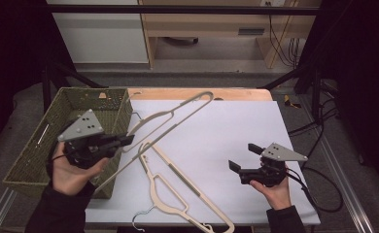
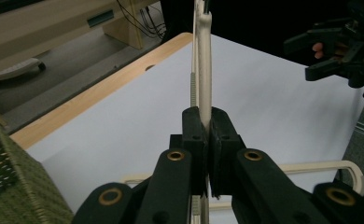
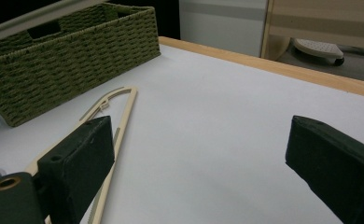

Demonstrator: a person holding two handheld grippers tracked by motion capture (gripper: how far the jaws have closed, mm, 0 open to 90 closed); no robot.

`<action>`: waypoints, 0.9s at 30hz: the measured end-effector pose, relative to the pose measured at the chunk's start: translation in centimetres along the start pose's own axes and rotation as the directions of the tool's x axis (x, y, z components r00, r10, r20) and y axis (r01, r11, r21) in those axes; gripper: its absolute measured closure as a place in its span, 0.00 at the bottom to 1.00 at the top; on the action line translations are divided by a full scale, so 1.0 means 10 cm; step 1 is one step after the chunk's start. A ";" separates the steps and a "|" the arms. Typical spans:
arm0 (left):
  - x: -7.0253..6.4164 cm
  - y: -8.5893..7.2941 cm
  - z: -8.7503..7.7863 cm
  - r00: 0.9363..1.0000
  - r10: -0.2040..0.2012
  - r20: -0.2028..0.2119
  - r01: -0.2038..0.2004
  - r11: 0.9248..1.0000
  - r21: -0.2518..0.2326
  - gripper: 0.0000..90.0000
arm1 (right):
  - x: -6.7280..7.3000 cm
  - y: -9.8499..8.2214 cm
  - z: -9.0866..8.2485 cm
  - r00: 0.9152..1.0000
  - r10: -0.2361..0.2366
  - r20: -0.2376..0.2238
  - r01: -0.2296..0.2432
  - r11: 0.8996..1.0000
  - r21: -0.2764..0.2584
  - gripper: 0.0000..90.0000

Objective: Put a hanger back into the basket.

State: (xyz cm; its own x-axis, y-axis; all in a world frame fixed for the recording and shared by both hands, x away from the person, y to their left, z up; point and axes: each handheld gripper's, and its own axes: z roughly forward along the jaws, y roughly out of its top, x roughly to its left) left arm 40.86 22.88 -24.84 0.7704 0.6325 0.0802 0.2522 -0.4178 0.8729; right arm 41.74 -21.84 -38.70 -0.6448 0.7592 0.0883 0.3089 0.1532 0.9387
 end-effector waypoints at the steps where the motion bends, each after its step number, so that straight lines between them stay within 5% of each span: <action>1: 0.10 0.02 -0.06 1.000 -0.003 -0.010 0.003 1.000 -0.005 0.96 | -0.02 -0.01 -0.01 1.000 0.009 0.006 -0.009 1.000 -0.002 0.09; 18: 0.81 -0.11 -0.27 0.993 -0.046 -0.110 0.049 0.999 0.018 0.96 | -0.09 -0.05 -0.05 0.999 0.025 0.028 -0.025 1.000 0.001 0.08; 27: 1.22 -0.33 -0.41 0.981 -0.073 -0.180 0.083 0.995 0.052 0.96 | -0.09 -0.06 -0.04 1.000 0.020 0.023 -0.020 1.000 0.007 0.08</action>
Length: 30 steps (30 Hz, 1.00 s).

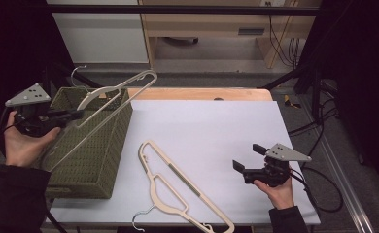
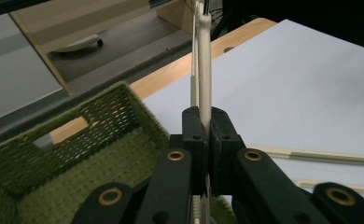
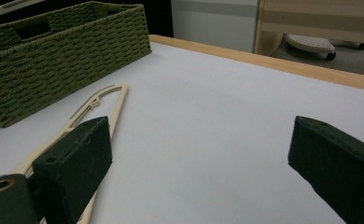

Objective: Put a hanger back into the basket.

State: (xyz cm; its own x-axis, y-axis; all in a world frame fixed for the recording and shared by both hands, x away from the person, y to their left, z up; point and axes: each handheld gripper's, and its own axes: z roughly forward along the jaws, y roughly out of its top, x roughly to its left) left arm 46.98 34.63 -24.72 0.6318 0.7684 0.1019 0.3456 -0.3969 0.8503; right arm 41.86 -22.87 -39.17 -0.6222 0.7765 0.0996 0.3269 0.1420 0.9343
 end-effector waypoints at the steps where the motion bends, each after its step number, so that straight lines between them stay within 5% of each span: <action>1: 0.04 -0.02 0.00 1.000 -0.001 -0.008 0.001 1.000 0.005 0.96 | 0.00 0.00 0.01 1.000 0.003 0.000 -0.003 1.000 0.003 0.08; 10: 0.32 -0.25 0.01 0.997 -0.055 -0.051 0.057 0.998 0.027 0.96 | 0.01 -0.01 0.02 1.000 -0.002 0.002 0.002 1.000 0.011 0.08; 20: 0.57 -0.53 -0.01 0.994 -0.068 -0.091 0.073 0.996 0.060 0.96 | 0.01 -0.01 0.02 1.000 -0.001 0.003 0.001 1.000 0.014 0.07; 30: 0.66 -0.76 0.04 0.990 -0.106 -0.090 0.114 0.990 0.086 0.96 | 0.00 -0.03 0.05 1.000 -0.003 -0.002 0.003 1.000 0.027 0.08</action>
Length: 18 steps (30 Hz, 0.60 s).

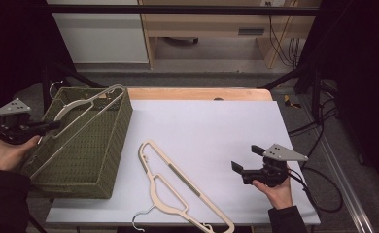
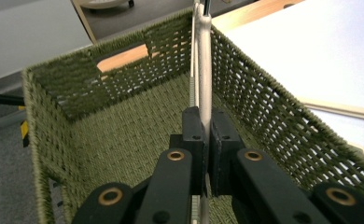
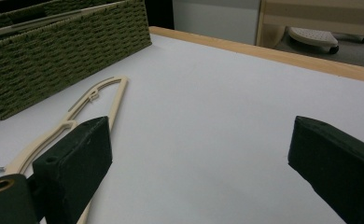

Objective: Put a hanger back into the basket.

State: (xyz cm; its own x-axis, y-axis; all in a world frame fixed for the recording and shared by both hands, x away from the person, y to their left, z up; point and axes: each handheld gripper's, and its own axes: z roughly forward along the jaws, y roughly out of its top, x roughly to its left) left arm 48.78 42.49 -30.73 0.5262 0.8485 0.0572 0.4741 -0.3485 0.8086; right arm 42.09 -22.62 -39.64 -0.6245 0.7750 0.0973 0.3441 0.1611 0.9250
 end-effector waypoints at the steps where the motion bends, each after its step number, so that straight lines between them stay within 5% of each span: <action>1: 0.00 0.00 0.00 1.000 0.000 0.000 0.000 1.000 0.000 0.96 | 0.00 0.00 0.00 1.000 -0.002 0.000 0.002 1.000 0.001 0.08; 18: -0.25 -0.43 0.48 0.999 0.027 -0.019 -0.025 0.997 0.080 0.95 | 0.02 -0.01 0.02 1.000 -0.002 -0.006 0.002 1.000 0.006 0.08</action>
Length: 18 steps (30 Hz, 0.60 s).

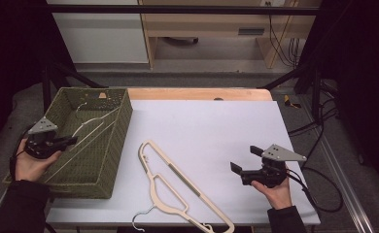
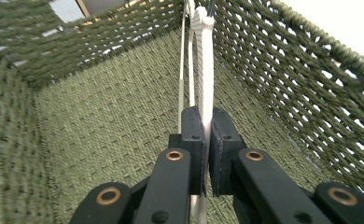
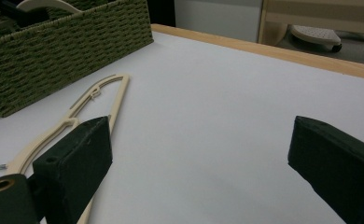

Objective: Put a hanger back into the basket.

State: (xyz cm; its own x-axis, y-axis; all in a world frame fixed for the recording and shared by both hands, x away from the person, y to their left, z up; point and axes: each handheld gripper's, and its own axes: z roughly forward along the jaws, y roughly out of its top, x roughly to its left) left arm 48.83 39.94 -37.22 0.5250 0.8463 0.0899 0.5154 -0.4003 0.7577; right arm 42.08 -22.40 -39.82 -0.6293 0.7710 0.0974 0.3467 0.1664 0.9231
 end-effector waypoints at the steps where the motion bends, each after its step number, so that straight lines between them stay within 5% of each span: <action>1: -0.02 -0.01 0.02 1.000 -0.006 0.003 0.006 1.000 -0.002 0.94 | 0.00 0.00 0.00 1.000 0.000 0.000 0.000 1.000 0.000 0.08; 7: -0.08 -0.06 0.04 1.000 -0.012 0.018 0.012 1.000 0.021 0.92 | 0.01 0.00 0.00 1.000 0.001 -0.003 -0.001 1.000 0.001 0.08; 12: -0.15 -0.05 0.09 0.999 0.048 0.017 -0.049 0.997 0.063 0.89 | 0.01 -0.01 0.01 1.000 -0.002 -0.005 0.002 1.000 0.003 0.08; 18: -0.15 -0.05 0.13 0.999 0.052 0.018 -0.053 0.994 0.092 0.88 | 0.02 -0.01 0.02 1.000 -0.002 -0.012 0.002 1.000 0.005 0.08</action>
State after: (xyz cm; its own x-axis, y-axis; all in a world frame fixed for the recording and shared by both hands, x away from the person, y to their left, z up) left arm 48.64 38.41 -38.56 0.5630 0.8181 0.1174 0.5469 -0.4753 0.6892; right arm 42.06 -22.13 -39.93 -0.6386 0.7630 0.1002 0.3488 0.1710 0.9214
